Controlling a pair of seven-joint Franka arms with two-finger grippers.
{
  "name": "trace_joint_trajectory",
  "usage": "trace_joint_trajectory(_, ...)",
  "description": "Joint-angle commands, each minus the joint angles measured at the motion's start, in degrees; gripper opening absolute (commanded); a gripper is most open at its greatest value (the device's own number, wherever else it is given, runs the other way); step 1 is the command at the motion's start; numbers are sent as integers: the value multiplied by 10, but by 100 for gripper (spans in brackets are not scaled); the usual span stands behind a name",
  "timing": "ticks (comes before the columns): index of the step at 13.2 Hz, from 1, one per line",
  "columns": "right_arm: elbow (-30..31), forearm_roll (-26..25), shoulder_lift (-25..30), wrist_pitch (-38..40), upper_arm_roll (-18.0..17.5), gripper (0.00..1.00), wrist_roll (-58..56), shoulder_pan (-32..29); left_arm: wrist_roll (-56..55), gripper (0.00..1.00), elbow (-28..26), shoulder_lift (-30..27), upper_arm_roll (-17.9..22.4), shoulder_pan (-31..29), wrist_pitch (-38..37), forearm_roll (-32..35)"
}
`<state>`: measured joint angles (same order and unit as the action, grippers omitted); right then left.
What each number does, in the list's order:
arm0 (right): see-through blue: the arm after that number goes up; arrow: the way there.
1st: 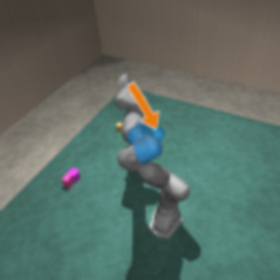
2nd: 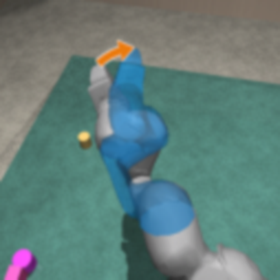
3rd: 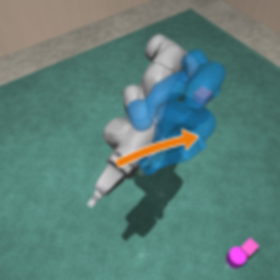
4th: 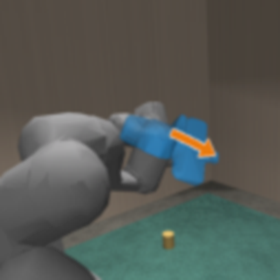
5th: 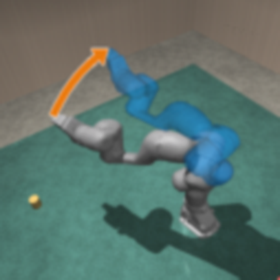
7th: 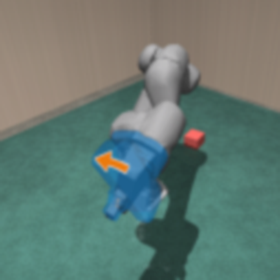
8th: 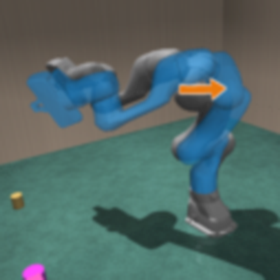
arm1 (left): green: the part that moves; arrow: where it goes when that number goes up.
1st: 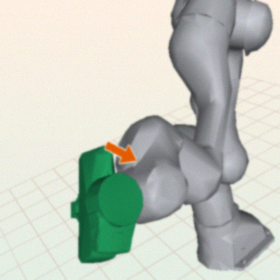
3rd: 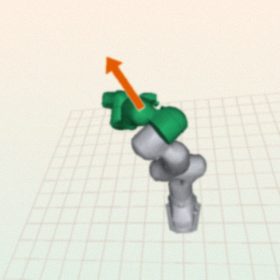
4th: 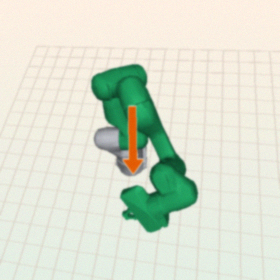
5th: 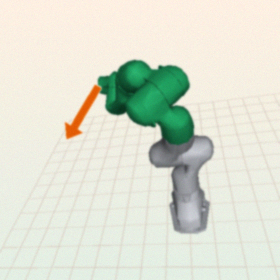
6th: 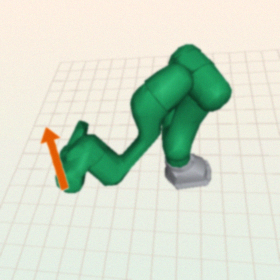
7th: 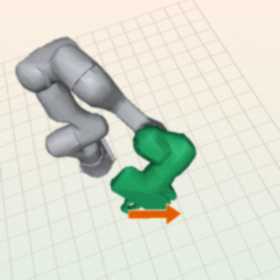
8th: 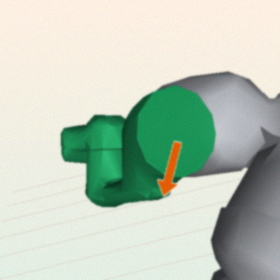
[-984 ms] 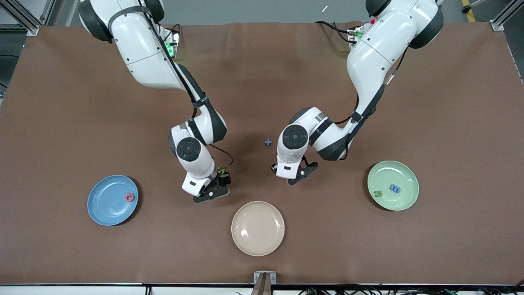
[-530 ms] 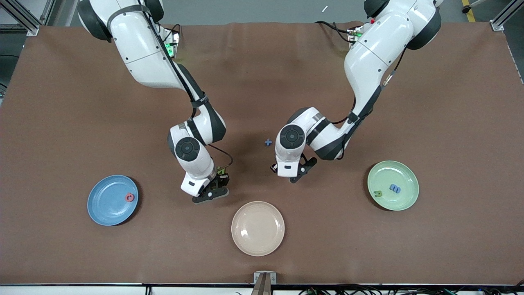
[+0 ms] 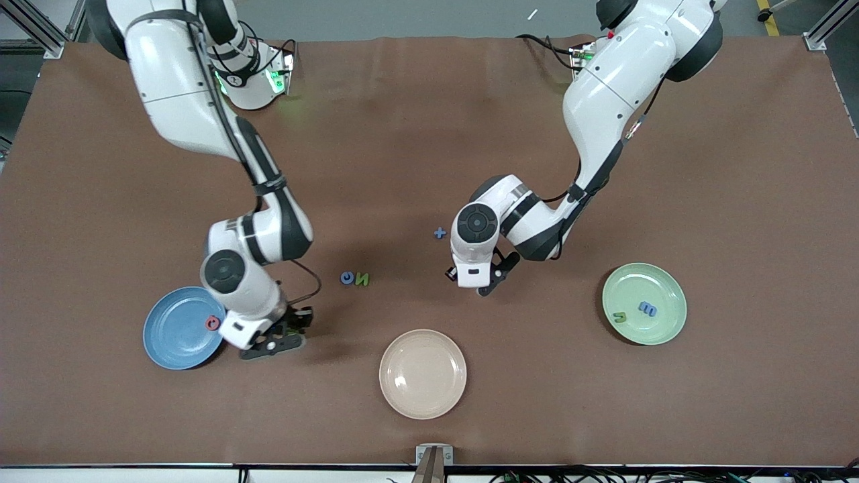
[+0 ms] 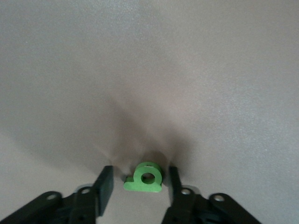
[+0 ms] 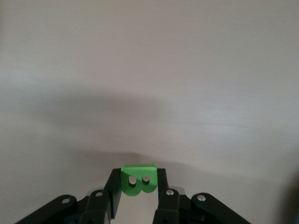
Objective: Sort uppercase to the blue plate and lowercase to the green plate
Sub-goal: 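Place the g on the green plate while the right gripper places the B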
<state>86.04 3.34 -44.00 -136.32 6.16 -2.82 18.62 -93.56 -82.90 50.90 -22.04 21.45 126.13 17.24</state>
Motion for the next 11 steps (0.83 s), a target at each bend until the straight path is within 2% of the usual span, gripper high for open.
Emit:
trace_joint_trajectory(1,6,3,30,38,-12,13,-53,-54,-14,17,-13,-6,5,3,-2,11)
trace_joint_trajectory(3,8,3,43,78,-12,14,-102,-91,-7,4,-15,-10,5,-6,-3,11)
trace_joint_trajectory(5,12,3,43,91,-12,14,-185,-137,4,2,-11,-33,10,-26,-8,31)
trace_joint_trajectory(8,18,3,38,91,-12,19,-269,-178,91,2,-4,-49,9,-75,-8,50)
trace_joint_trajectory(10,25,3,34,89,-11,32,-278,-190,153,2,12,-52,9,-112,-8,57)
trace_joint_trajectory(11,26,3,31,86,-11,51,-278,-189,190,1,11,-64,9,-126,-10,67)
